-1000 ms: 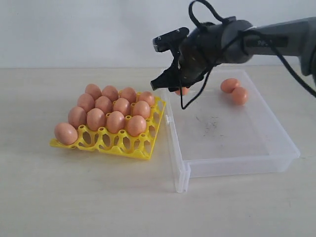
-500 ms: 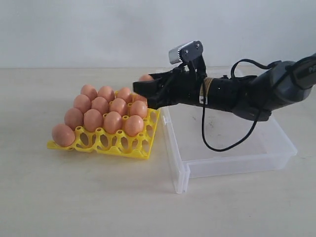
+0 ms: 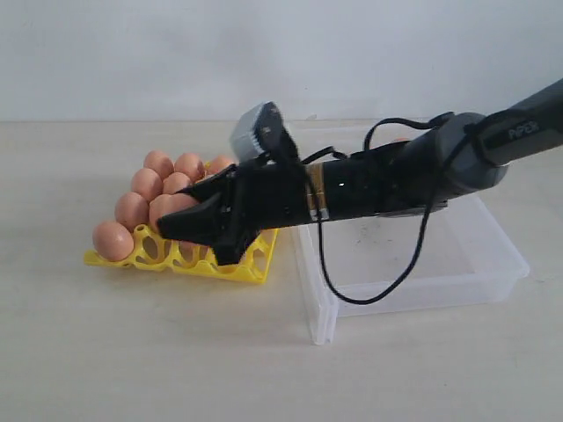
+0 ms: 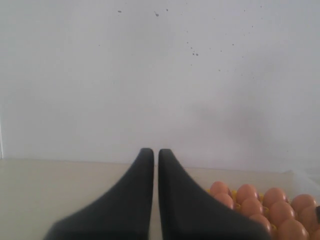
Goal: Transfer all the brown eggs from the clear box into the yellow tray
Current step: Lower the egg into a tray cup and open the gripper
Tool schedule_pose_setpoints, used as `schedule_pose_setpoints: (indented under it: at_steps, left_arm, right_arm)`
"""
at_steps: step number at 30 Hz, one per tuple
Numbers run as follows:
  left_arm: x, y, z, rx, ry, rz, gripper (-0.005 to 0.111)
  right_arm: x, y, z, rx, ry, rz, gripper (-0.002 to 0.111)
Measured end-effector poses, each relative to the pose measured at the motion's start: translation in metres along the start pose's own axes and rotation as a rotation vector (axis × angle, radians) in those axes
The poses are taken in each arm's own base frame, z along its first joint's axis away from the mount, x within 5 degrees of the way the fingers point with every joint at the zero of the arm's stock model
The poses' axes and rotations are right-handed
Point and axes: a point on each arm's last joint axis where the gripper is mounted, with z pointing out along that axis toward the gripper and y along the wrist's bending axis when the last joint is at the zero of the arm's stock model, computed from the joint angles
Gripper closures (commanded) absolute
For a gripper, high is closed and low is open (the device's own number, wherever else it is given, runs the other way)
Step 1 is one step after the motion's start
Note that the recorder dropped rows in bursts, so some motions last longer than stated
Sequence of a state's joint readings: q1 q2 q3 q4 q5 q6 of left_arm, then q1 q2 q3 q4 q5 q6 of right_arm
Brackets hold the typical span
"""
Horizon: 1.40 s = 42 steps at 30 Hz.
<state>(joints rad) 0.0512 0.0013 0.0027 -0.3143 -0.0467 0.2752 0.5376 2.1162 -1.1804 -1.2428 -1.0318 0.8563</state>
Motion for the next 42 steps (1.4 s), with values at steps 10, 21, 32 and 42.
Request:
schedule_pose_setpoints:
  at_steps: [10,21,32,42]
  left_arm:
    - [0.0,0.0,0.0,0.0,0.0,0.0,0.103]
    - [0.0,0.0,0.0,0.0,0.0,0.0,0.103]
    - [0.0,0.0,0.0,0.0,0.0,0.0,0.103]
    - [0.0,0.0,0.0,0.0,0.0,0.0,0.103]
  right_arm:
    - [-0.012,0.015,0.059,0.054,0.128,-0.113,0.108]
    - [0.01,-0.004,0.087,0.088,0.16,-0.043,0.108]
    - [0.015,-0.024,0.094,0.217,0.219,-0.064,0.108]
    - [0.017,-0.026,0.094,0.254,0.243,-0.045,0.092]
